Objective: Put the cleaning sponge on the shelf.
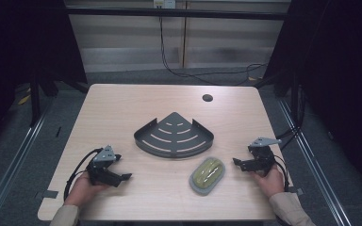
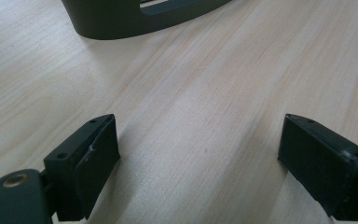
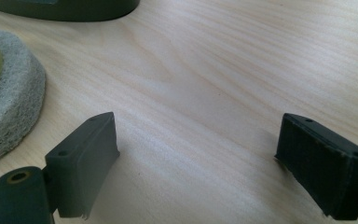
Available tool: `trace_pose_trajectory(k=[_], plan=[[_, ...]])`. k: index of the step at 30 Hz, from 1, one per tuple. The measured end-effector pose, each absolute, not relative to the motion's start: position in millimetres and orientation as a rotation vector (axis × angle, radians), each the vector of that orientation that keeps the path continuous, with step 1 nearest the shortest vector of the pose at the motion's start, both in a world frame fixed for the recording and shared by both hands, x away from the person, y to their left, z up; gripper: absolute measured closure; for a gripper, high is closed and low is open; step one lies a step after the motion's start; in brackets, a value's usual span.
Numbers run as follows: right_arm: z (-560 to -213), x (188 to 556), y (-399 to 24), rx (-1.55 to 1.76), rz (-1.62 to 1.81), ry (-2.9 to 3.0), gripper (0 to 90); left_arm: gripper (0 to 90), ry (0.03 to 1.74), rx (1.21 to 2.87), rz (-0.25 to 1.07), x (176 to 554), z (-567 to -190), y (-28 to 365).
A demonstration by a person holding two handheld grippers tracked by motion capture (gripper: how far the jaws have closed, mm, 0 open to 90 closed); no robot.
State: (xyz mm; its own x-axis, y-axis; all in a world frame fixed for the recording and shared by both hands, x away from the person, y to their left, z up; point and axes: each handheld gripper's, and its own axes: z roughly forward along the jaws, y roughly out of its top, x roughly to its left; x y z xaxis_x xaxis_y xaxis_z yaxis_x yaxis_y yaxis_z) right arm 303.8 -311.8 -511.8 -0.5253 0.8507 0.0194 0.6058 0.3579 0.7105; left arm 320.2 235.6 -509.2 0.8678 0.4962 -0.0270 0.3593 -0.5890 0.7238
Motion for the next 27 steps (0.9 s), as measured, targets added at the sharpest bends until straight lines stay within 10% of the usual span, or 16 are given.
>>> trace_pose_trajectory(k=[27], plan=[[-434.7,311.1,-272.1,0.838,0.789,2.746,19.7,11.6,0.615,2.26,0.227,320.3,-509.2,235.6]])
